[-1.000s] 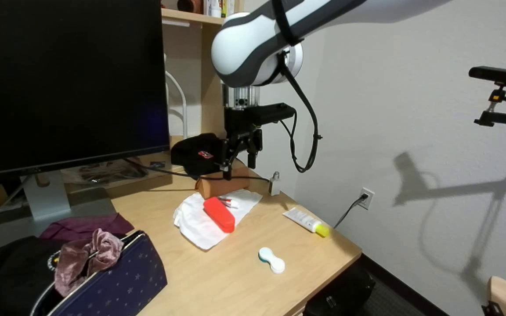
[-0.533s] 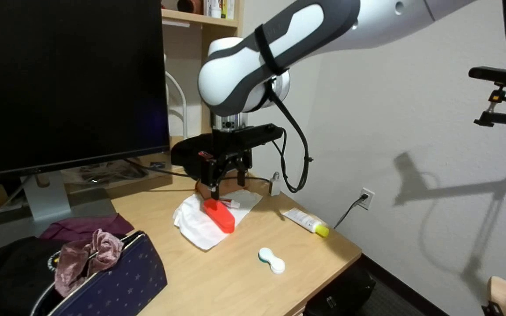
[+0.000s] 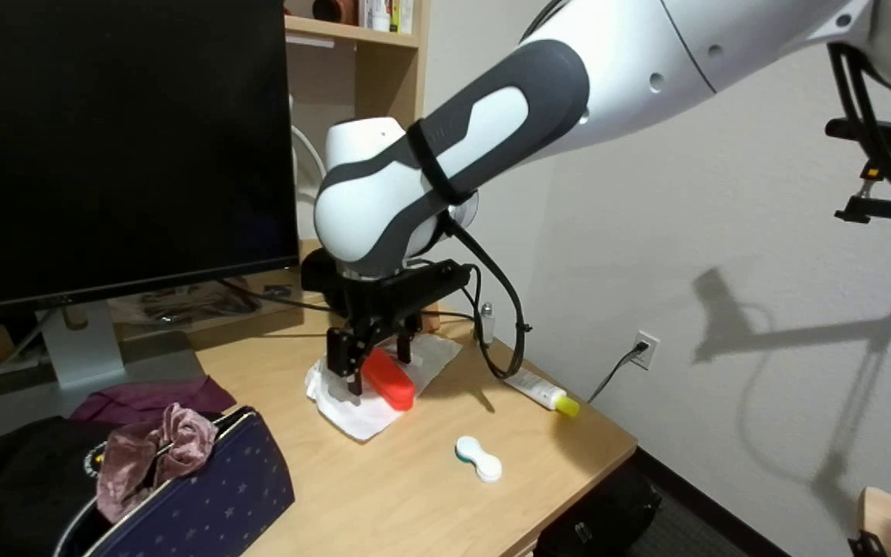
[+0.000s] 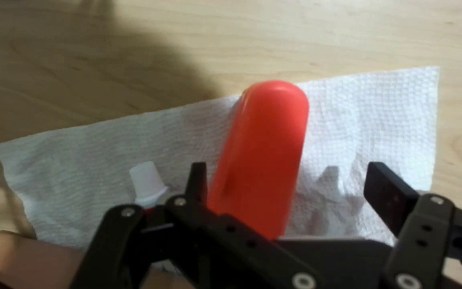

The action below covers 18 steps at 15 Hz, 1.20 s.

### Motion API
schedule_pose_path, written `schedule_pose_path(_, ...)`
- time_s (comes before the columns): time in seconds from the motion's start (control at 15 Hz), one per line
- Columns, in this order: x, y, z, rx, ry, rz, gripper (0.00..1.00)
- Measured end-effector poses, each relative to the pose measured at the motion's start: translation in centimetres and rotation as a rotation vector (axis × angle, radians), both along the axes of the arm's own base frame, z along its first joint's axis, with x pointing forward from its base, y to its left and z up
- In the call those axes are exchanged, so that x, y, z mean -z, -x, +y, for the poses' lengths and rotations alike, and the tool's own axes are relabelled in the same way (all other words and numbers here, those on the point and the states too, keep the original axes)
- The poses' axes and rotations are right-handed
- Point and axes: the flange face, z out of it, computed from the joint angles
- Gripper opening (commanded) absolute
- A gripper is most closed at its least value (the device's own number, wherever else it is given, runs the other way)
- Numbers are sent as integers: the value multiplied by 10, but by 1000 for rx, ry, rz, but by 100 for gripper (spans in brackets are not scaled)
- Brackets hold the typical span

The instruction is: Pick the orange objects and put them on the edge of the desk

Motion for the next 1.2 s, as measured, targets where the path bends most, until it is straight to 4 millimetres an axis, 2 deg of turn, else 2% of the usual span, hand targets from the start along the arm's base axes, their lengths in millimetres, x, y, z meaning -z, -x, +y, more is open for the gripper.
schedule_pose_path(0.27, 15, -2, 4, 17, 51, -24, 100)
schedule_pose_path(0.6, 24, -6, -2, 35, 50, -68, 100)
schedule_pose_path(0.67, 25, -7, -3, 37, 46, -86, 94)
schedule_pose_path(0.73, 26, -8, -6, 40, 41, -105, 73)
schedule_pose_path(0.87, 29, -9, -11, 46, 32, -139, 67)
schedule_pose_path(1.2, 28, -11, -14, 52, 18, -189, 34)
